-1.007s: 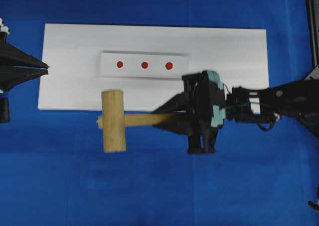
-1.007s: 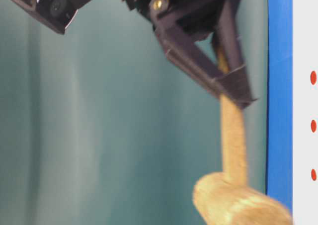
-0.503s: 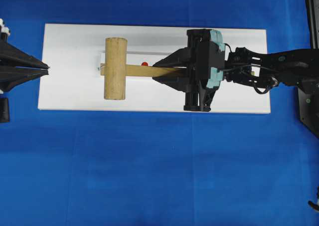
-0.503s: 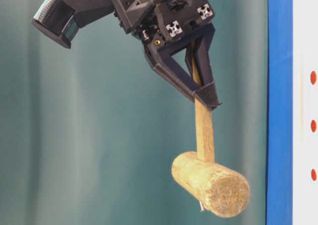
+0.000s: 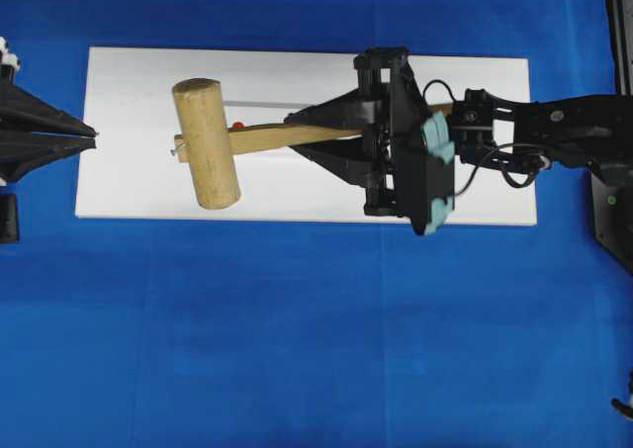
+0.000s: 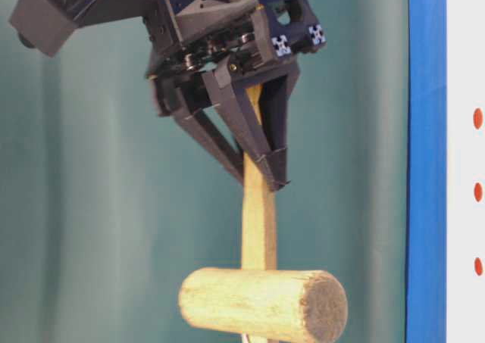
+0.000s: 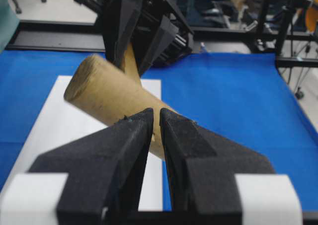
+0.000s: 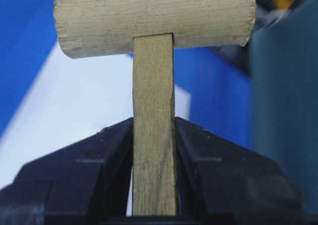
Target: Hit the mark with a hammer.
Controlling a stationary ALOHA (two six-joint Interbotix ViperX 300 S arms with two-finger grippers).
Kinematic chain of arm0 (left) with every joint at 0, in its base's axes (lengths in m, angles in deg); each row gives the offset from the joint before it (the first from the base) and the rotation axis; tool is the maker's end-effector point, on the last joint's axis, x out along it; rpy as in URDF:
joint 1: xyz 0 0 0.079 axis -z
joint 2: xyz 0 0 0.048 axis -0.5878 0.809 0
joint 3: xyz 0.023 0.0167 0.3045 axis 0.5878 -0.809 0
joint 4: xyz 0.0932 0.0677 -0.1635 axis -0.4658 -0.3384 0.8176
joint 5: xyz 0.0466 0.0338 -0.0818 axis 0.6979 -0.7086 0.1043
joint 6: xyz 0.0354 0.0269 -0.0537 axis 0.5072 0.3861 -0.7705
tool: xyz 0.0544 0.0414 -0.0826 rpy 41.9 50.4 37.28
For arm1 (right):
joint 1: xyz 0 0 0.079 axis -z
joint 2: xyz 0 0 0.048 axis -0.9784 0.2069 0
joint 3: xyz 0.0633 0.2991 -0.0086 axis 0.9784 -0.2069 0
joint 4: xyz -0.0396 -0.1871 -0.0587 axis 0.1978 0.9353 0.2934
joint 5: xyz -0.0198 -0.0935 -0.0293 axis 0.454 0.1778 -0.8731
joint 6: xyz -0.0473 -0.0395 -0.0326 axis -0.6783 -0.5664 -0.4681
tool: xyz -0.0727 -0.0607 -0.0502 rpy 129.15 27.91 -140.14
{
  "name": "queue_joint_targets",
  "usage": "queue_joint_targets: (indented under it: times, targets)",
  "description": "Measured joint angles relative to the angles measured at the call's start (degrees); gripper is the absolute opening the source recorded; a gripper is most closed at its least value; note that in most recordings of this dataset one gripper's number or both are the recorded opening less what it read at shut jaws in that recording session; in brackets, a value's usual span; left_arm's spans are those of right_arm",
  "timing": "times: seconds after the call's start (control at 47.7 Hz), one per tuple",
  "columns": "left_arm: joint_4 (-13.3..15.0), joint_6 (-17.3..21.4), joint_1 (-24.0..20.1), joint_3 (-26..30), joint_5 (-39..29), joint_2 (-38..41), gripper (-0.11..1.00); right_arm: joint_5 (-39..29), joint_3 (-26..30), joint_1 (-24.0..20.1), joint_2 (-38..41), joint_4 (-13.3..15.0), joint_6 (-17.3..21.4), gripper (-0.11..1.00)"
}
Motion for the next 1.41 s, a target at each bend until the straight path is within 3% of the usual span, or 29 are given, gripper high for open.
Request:
queue_joint_targets:
  times: [0.189,0.252,0.399,0.629,0.734,0.923,1.007,1.259,1.405]
  targets:
    - [0.1,-2.0,0.0,0.0,0.0,-0.1,0.13,0.7,0.0,0.3,0.0,0.1,-9.9,0.10]
    - [0.1,-3.3,0.0,0.0,0.0,-0.1,0.13,0.8,0.0,0.3,0.0,0.1,-11.4,0.10]
    - [0.1,-5.6,0.0,0.0,0.0,-0.1,0.13,1.4,0.0,0.3,0.0,0.1,-12.4,0.10]
    - [0.1,-6.0,0.0,0.0,0.0,0.0,0.17,3.1,0.0,0.3,0.0,0.2,-12.6,0.10]
    - [0.1,-6.4,-0.2,0.0,-0.1,0.4,0.27,3.2,0.0,0.3,0.0,0.2,-12.6,0.10]
    - [0.4,-11.6,-0.8,-0.1,-0.1,1.2,0.80,3.2,0.0,0.4,0.0,0.2,-12.5,0.10]
    - [0.4,-13.3,-1.1,-0.3,-0.3,1.3,0.93,3.2,0.0,0.3,0.0,0.2,-12.6,0.10]
    - [0.4,-16.2,-3.5,-0.4,0.6,2.3,0.93,3.3,0.0,0.4,0.0,0.2,-12.6,0.10]
    - [0.4,-18.0,-6.0,-0.4,5.4,5.4,0.93,3.3,0.0,0.3,0.0,0.2,-12.6,0.10]
